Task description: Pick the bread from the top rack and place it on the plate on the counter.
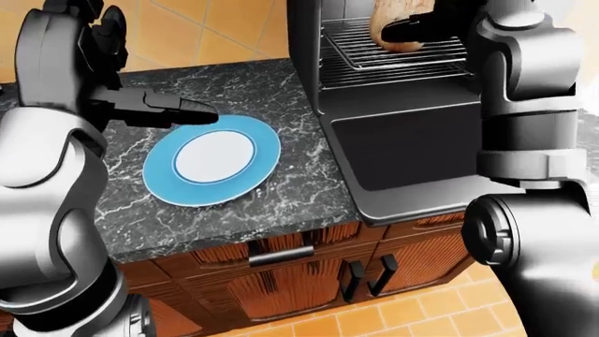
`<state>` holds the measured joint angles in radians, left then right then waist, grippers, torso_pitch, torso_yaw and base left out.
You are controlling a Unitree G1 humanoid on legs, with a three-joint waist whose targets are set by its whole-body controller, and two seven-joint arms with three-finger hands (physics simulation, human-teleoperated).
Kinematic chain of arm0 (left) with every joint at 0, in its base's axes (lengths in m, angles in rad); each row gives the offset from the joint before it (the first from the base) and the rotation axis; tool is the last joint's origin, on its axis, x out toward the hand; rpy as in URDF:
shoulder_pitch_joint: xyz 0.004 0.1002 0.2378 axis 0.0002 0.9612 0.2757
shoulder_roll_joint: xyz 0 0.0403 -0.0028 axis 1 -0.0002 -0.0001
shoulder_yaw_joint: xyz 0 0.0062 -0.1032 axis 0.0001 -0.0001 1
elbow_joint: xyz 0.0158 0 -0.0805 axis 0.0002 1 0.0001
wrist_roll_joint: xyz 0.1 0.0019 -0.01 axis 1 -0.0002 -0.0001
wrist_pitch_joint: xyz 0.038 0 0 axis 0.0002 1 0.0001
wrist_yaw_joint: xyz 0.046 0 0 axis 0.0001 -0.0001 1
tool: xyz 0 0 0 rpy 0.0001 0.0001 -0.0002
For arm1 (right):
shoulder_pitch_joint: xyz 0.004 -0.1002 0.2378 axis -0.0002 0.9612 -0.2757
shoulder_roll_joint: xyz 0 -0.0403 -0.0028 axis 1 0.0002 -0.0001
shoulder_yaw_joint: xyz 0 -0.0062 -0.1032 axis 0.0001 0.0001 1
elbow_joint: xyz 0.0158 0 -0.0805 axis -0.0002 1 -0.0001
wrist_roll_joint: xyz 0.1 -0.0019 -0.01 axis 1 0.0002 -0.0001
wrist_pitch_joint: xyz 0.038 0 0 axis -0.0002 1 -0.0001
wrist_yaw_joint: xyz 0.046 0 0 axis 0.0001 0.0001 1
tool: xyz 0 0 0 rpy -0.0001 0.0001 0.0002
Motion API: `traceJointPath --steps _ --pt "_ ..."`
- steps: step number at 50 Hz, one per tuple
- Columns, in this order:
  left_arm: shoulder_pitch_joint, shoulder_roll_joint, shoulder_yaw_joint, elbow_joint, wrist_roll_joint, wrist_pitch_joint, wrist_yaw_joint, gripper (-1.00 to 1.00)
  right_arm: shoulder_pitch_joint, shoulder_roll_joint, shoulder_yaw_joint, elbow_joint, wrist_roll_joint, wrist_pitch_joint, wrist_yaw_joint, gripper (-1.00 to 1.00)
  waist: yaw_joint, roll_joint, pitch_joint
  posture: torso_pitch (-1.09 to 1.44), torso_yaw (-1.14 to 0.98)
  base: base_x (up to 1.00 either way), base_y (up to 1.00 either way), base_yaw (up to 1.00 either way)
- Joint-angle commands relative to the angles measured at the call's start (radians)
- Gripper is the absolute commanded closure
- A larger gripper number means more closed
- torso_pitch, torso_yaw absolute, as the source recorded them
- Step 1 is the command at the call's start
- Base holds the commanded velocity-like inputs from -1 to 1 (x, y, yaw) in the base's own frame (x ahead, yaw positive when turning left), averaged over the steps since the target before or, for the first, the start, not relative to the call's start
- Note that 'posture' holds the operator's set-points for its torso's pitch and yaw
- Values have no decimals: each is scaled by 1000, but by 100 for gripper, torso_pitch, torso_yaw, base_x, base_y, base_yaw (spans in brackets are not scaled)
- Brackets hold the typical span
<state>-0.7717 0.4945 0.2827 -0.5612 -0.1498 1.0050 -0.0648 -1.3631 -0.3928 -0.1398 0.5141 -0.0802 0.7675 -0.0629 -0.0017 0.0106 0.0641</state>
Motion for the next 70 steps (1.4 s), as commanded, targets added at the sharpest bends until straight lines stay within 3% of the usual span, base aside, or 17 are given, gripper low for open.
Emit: traceJointPath --steps 1,28,38,45,46,63,70 --pt "-25 13 11 -18 7 -28 3 -100 -39 -9 -4 -24 1 -43 -7 -100 0 1 -30 0 0 0 0 0" --pt "2 15 20 -38 10 -27 -4 -100 -22 10 5 25 30 -102 2 -98 -1 3 -31 0 0 0 0 0" --pt "-5 16 21 -33 12 -27 -7 -100 -20 12 7 27 32 -111 12 -58 -1 3 -33 0 0 0 0 0" --pt "-15 19 19 -29 9 -24 -9 -100 -30 16 6 46 32 -127 12 -47 -1 3 -33 0 0 0 0 0" --pt "-21 21 18 -26 10 -22 -9 -100 -33 17 7 51 34 -131 14 -35 -1 3 -33 0 0 0 0 0" --pt "-10 28 30 -50 3 -9 -7 -100 -16 16 8 -3 21 -95 24 18 0 3 -34 0 0 0 0 0" --pt "-13 28 29 -50 1 -7 -4 -100 -22 9 6 -25 19 -78 21 62 0 2 -33 0 0 0 0 0"
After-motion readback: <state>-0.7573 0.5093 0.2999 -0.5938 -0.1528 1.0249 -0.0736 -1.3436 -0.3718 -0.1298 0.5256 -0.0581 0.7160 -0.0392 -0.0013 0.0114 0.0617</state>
